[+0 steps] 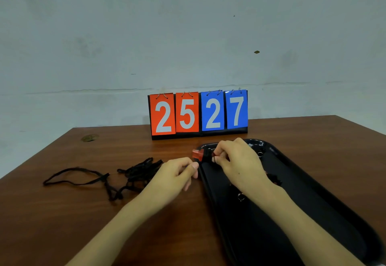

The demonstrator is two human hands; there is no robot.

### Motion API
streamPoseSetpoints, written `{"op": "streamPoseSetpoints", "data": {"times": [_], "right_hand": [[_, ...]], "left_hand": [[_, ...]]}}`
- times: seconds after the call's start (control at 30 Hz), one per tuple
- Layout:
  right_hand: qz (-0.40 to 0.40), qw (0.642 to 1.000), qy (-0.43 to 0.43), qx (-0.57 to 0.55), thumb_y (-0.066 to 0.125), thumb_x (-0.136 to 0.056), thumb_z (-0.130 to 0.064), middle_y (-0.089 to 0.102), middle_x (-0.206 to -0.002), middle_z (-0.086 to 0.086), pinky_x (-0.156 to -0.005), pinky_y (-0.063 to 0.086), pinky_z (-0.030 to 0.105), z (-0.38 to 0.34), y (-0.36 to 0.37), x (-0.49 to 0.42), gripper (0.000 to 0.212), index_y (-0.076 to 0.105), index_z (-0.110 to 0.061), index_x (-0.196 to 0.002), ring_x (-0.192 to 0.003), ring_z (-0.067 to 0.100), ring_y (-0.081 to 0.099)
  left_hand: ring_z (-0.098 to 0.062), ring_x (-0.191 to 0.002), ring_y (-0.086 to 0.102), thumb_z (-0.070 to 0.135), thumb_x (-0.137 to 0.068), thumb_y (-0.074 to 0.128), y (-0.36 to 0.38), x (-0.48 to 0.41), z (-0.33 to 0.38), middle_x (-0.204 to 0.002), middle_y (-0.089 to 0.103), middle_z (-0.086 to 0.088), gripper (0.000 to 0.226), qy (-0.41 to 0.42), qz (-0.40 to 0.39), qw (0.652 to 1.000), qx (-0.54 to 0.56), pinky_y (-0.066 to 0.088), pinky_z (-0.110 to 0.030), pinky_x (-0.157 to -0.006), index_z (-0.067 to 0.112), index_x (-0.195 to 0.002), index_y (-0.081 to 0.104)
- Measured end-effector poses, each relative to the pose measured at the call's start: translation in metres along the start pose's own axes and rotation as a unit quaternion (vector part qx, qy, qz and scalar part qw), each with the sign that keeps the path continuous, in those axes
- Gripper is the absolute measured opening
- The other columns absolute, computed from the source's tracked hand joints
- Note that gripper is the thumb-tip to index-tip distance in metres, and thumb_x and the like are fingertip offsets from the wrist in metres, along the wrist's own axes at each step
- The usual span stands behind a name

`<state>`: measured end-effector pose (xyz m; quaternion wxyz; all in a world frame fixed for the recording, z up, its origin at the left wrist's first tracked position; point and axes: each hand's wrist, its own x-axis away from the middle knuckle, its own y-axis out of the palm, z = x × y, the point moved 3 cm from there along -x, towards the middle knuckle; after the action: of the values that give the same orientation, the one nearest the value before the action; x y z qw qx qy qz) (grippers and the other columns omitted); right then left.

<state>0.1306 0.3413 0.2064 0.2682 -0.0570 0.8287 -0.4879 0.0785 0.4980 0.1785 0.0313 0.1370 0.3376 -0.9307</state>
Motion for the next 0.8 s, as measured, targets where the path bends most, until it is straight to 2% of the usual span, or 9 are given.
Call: {"op": "streamPoseSetpoints", "data": {"times": [0.13,0.27,0.33,0.43,0.5,0.6,0.67,0.73,0.8], "right_hand": [[-0.078,0.994,-0.048,0.058,0.056,-0.091,-0.029,0.048,-0.106,-0.002,-0.086,0.046,0.028,-0.011,-0.007,0.001,0.016,0.059,-0.024,-0.105,-0.097,0.015,0.052],[-0.121,0.981,-0.128,0.078,0.059,-0.089,-0.030,0.042,-0.096,-0.006,-0.086,0.041,0.027,-0.015,-0.002,0.007,0.015,0.061,-0.024,-0.103,-0.095,0.013,0.045],[-0.146,0.977,-0.147,0.050,0.061,-0.087,-0.029,0.047,-0.089,-0.009,-0.081,0.041,0.019,-0.015,0.000,0.009,0.012,0.063,-0.022,-0.097,-0.087,0.006,0.043],[-0.207,0.964,-0.163,-0.038,0.065,-0.086,-0.022,0.050,-0.071,-0.017,-0.064,0.034,0.004,-0.019,0.001,0.012,0.010,0.068,-0.017,-0.094,-0.070,-0.002,0.048],[-0.232,0.955,-0.159,-0.092,0.067,-0.084,-0.019,0.053,-0.071,-0.020,-0.064,0.036,0.002,-0.021,0.000,0.014,0.013,0.069,-0.017,-0.096,-0.068,-0.007,0.049],[-0.261,0.938,-0.160,-0.163,0.069,-0.082,-0.017,0.059,-0.074,-0.021,-0.067,0.041,0.010,-0.020,0.001,0.012,0.015,0.071,-0.019,-0.097,-0.070,-0.007,0.053],[-0.277,0.926,-0.159,-0.201,0.069,-0.082,-0.013,0.063,-0.076,-0.017,-0.068,0.045,0.016,-0.019,0.001,0.011,0.015,0.072,-0.018,-0.096,-0.070,-0.002,0.057],[-0.282,0.917,-0.154,-0.236,0.068,-0.083,-0.009,0.068,-0.080,-0.008,-0.072,0.050,0.021,-0.019,-0.001,0.010,0.015,0.072,-0.019,-0.094,-0.075,0.007,0.061],[-0.277,0.906,-0.152,-0.281,0.067,-0.083,-0.007,0.071,-0.084,0.001,-0.081,0.054,0.028,-0.021,-0.005,0.009,0.018,0.072,-0.022,-0.090,-0.082,0.018,0.064]], "left_hand": [[-0.002,-0.047,0.049,0.037,-0.096,0.042,-0.002,0.000,0.002,-0.045,0.053,0.007,0.035,0.011,-0.020,0.999,-0.025,0.046,-0.019,-0.066,0.023,-0.068,0.058],[-0.003,-0.045,0.048,0.039,-0.094,0.048,-0.005,0.001,0.003,-0.043,0.051,0.005,0.039,0.006,-0.038,0.999,-0.023,0.046,-0.012,-0.067,0.020,-0.061,0.058],[-0.002,-0.046,0.048,0.039,-0.090,0.054,-0.008,0.000,0.003,-0.047,0.053,0.004,0.039,0.010,-0.019,0.999,-0.027,0.043,-0.012,-0.061,0.014,-0.061,0.059],[-0.005,-0.048,0.047,0.038,-0.086,0.059,-0.012,-0.002,0.004,-0.051,0.054,-0.001,0.037,0.009,-0.007,1.000,-0.011,0.041,-0.018,-0.055,0.012,-0.060,0.059],[-0.005,-0.043,0.040,0.039,-0.085,0.058,-0.016,-0.002,0.006,-0.046,0.049,0.003,0.038,-0.023,-0.040,0.998,0.044,0.037,-0.016,-0.050,0.016,-0.055,0.057],[-0.009,-0.041,0.029,0.047,-0.081,0.055,-0.018,0.004,0.011,-0.043,0.037,0.004,0.039,-0.073,-0.133,0.974,0.167,0.029,-0.018,-0.047,0.016,-0.058,0.052],[-0.010,-0.042,0.029,0.052,-0.078,0.055,-0.019,0.006,0.012,-0.044,0.034,0.003,0.043,-0.091,-0.148,0.964,0.202,0.029,-0.023,-0.051,0.010,-0.067,0.053],[-0.012,-0.047,0.036,0.054,-0.075,0.058,-0.019,0.006,0.012,-0.051,0.041,-0.001,0.044,-0.103,-0.148,0.957,0.226,0.031,-0.025,-0.057,0.011,-0.070,0.057],[-0.012,-0.047,0.041,0.047,-0.079,0.057,-0.017,0.007,0.014,-0.062,0.052,-0.006,0.034,-0.112,-0.163,0.943,0.267,0.032,-0.022,-0.051,0.018,-0.064,0.065]]}}
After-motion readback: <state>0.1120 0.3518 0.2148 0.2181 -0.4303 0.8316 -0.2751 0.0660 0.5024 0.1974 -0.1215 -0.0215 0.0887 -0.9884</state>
